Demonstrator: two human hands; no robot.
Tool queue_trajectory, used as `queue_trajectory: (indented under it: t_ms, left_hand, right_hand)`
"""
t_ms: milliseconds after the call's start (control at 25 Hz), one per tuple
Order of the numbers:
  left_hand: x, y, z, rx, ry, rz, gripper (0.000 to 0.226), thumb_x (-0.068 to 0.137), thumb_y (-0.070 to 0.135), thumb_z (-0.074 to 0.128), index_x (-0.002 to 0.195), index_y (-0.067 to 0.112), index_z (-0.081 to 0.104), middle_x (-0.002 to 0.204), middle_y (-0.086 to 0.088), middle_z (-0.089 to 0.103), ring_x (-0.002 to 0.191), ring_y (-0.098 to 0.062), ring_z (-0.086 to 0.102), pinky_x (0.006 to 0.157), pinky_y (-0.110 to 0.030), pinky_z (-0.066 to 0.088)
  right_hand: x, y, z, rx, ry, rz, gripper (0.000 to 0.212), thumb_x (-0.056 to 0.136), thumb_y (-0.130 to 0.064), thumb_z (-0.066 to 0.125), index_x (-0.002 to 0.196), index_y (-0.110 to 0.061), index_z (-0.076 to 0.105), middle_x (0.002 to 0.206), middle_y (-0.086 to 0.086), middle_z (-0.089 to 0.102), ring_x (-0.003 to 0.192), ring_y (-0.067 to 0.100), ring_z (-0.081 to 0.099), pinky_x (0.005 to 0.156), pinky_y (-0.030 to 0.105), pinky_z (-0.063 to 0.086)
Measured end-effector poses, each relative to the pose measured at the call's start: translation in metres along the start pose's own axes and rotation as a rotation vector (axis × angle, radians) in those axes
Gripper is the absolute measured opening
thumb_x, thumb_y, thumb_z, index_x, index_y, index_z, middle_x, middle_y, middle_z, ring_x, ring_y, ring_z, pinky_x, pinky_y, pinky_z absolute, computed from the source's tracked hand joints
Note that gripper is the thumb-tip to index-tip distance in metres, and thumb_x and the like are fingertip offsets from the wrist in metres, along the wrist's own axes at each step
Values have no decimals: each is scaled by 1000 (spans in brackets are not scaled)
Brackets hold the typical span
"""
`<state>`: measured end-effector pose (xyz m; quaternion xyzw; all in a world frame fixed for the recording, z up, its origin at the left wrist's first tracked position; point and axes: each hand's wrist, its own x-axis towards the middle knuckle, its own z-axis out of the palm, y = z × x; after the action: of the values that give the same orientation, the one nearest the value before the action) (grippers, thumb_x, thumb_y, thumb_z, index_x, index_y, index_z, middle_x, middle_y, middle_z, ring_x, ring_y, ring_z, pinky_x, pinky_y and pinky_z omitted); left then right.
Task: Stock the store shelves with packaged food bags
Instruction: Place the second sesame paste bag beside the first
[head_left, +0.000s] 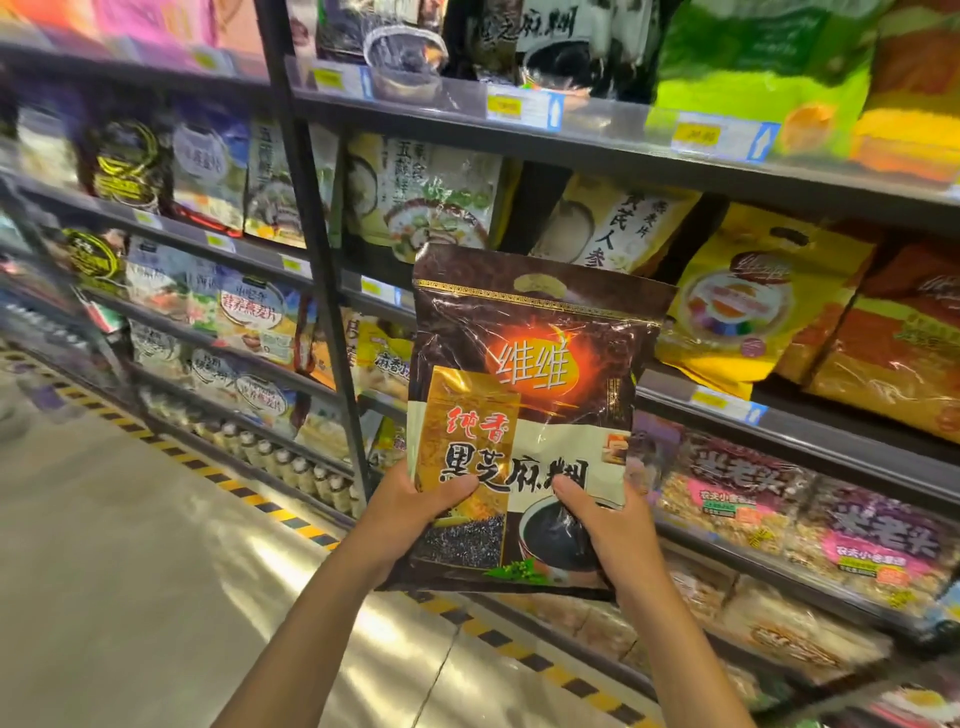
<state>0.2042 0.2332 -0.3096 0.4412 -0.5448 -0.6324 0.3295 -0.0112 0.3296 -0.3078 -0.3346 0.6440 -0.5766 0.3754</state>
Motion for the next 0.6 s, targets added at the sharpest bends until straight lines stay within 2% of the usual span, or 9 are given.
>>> queue_trajectory:
  t_ms: [160,240,320,480,600]
  left_hand:
    - [6,7,-59,10,-18,12,39,83,33,86,116,24,69,100,3,83,95,-19,79,91,-41,61]
    - [9,12,-81,5,-27,27,31,86,27,83,113,22,70,97,3,83,92,-18,80,85,-36,62]
    - [13,16,-97,6,-41,40,32,87,25,82,116,22,69,101,2,83,94,-19,80,87,-38,62]
    - [27,29,-113,2,-63,70,34,85,28,83,116,23,70,103,2,83,96,-19,79,93,-42,61]
    - [41,48,-115,-16,-85,106,31,86,27,82,113,26,68,97,9,83,92,-12,79,85,-31,60]
  right_hand:
    - [-4,-7,60,-1,29,6,19,87,-34,81,104,-32,73,95,-13,82,95,14,77,84,36,62]
    - [-8,-12,83,12,49,9,17,87,-35,80,102,-34,71,92,-15,80,94,11,75,74,27,60]
    - [-10,-16,99,32,62,8,15,88,-34,80,99,-36,70,89,-19,79,92,7,74,69,22,57]
    - [-2,-30,118,29,116,-9,17,86,-33,82,100,-33,72,86,-17,81,95,16,76,78,33,61]
    - [13,-45,122,7,135,-56,17,86,-33,81,102,-32,74,91,-15,81,96,14,76,80,32,61]
